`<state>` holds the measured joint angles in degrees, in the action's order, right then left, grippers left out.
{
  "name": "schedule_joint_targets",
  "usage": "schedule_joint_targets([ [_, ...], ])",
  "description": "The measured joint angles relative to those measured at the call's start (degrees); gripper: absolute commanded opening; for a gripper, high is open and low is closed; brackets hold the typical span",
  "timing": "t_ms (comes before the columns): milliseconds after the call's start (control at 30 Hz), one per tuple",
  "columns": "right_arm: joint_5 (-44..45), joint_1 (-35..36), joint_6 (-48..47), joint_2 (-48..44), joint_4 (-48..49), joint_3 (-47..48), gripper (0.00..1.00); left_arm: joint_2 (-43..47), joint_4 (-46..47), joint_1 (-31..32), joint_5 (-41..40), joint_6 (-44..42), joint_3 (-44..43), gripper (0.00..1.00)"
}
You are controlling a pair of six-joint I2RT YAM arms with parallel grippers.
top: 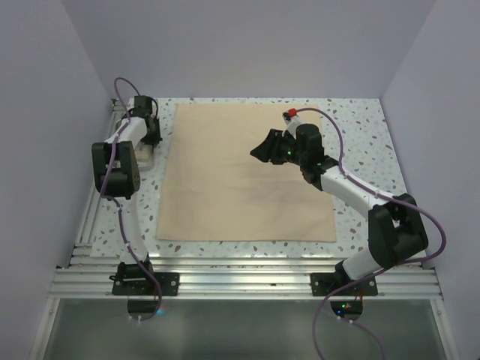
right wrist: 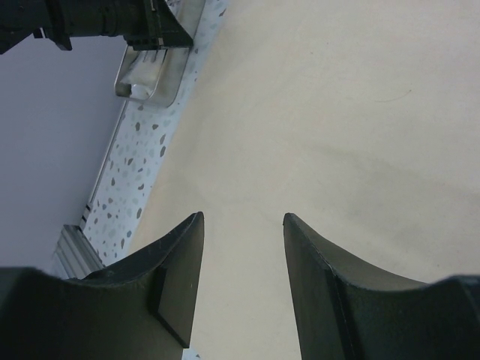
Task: Prepare the surgical pack
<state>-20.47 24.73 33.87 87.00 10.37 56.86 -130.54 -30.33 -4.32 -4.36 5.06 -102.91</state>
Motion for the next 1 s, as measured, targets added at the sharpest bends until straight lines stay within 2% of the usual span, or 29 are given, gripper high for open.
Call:
schedule_joint_targets([
  [33,0.0,0.0,0.0,0.02,0.0,0.0,0.5,0.17,0.2,0.13,-0.63,0.0,0.0,0.01],
  [67,0.0,0.0,0.0,0.02,0.0,0.0,0.5,0.17,0.24,0.13,-0.81,0.15,0.0,0.0],
  [233,0.0,0.0,0.07,0.04,0.11,0.0,0.5,0.55,0.48,0.28,-1.79,0.04,0.46,0.0],
  [467,-0.02,0.0,0.2,0.07,0.44,0.0,0.5,4.9,-0.79,2.21,-5.25,0.15,6.43,0.0],
  [1000,0.0,0.0,0.17,0.07,0.39,0.0,0.5,16.5,-8.94,18.12,-12.35,3.37,12.39,0.0],
])
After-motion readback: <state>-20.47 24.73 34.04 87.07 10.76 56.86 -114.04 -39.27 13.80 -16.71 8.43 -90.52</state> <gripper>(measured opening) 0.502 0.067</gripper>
